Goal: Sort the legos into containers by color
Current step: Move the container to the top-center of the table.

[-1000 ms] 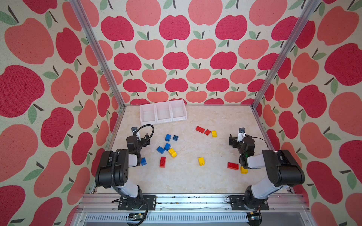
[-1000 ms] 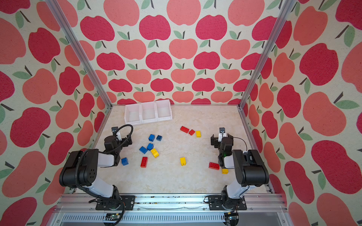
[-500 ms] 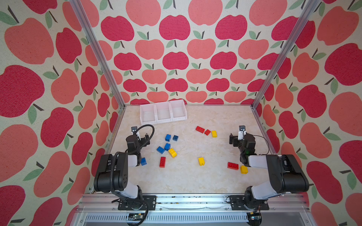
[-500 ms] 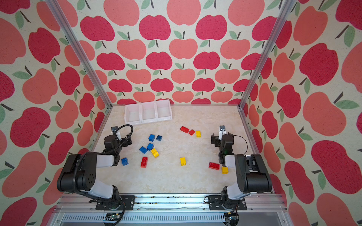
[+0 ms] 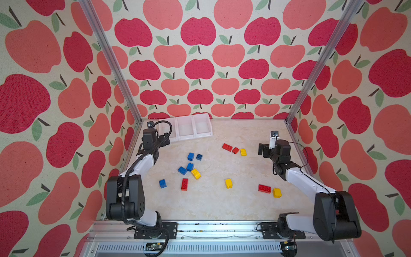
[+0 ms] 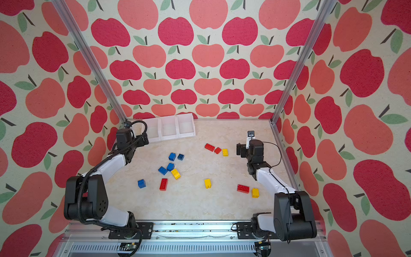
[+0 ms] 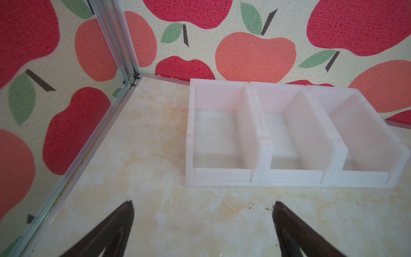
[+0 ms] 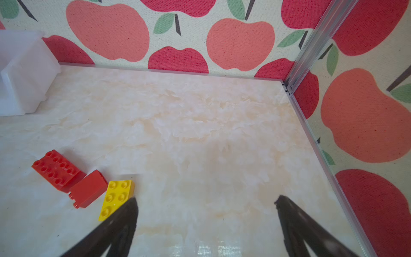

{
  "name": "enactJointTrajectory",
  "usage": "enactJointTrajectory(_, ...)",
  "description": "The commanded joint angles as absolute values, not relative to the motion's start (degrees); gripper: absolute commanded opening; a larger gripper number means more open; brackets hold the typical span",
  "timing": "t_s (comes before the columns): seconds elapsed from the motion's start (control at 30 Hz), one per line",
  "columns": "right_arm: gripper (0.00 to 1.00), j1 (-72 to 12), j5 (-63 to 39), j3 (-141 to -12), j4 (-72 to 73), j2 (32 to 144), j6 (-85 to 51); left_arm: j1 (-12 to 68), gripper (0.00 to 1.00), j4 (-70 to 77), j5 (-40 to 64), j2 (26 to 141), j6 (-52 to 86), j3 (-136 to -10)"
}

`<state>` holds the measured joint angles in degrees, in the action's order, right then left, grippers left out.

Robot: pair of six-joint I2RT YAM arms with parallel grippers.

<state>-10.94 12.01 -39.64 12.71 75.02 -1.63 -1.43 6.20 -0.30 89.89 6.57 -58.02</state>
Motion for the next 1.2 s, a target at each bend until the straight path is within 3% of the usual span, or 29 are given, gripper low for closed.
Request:
enactJointTrajectory(0.0,0.99,-11.4,9.9,-43.7,2.9,73.5,-5.5,0.0,0.97,-5.8,1.6,95.8,9.3,-65.2)
enactJointTrajectory(0.53,0.99,-12.2,8.0,-46.7,-4.0,72.2,-7.6,2.8,0.73,-26.5,9.8,126.9,14.5,-105.5)
enactJointTrajectory(0.77,0.99,-12.2,8.6,-47.0,-4.7,72.3,-7.2,4.0,0.62,-30.9,8.7,134.0,14.9,-114.7)
enactJointTrajectory(1.17,0.99,-12.2,9.2,-46.8,-4.9,72.6,-7.1,6.6,0.26,-34.3,4.3,137.1,17.6,-118.3)
